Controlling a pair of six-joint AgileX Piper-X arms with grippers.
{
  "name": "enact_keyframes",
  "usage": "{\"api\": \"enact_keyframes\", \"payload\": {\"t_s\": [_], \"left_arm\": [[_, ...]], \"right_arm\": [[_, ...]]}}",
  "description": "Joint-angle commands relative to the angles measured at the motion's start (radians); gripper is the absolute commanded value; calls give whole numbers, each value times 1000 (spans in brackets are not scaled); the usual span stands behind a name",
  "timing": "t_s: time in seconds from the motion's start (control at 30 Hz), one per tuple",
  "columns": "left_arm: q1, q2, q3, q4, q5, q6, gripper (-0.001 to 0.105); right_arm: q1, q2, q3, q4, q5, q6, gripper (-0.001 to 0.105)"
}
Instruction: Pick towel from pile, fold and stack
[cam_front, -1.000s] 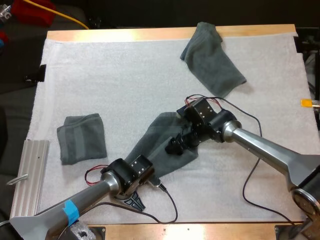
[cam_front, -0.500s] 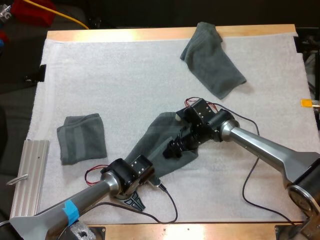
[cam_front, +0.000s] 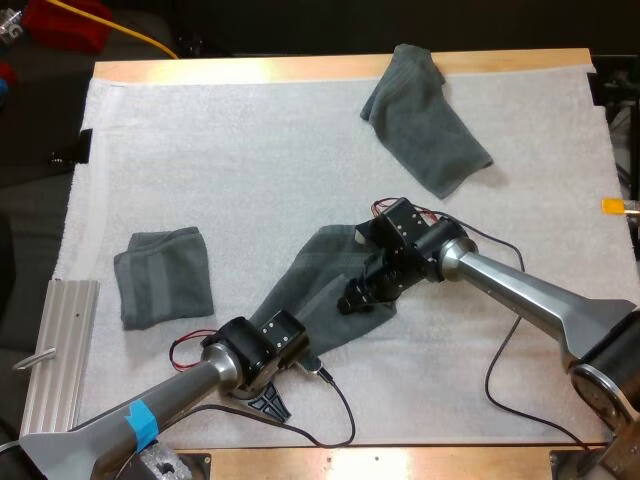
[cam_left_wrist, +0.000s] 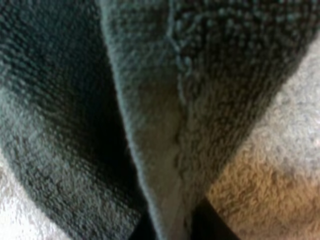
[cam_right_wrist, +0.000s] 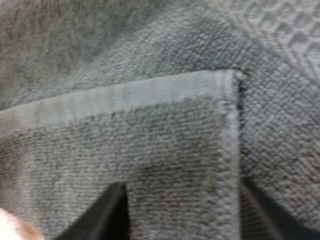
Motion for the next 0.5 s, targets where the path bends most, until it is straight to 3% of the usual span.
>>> {"api": "enact_keyframes", "payload": {"t_s": [0.0, 0.2, 0.33, 0.47], "left_arm": [[-2, 1, -5, 19, -9, -11, 6], [-2, 1, -5, 19, -9, -11, 6], [-2, 1, -6, 26, -9, -8, 6], [-2, 1, -38, 81, -10, 14, 6]], "right_arm": [[-2, 12, 0, 16, 2, 4, 33], [-2, 12, 0, 16, 2, -27, 0], [-2, 5, 0, 17, 40, -31, 1], [-2, -54, 0, 25, 147, -76, 1]]}}
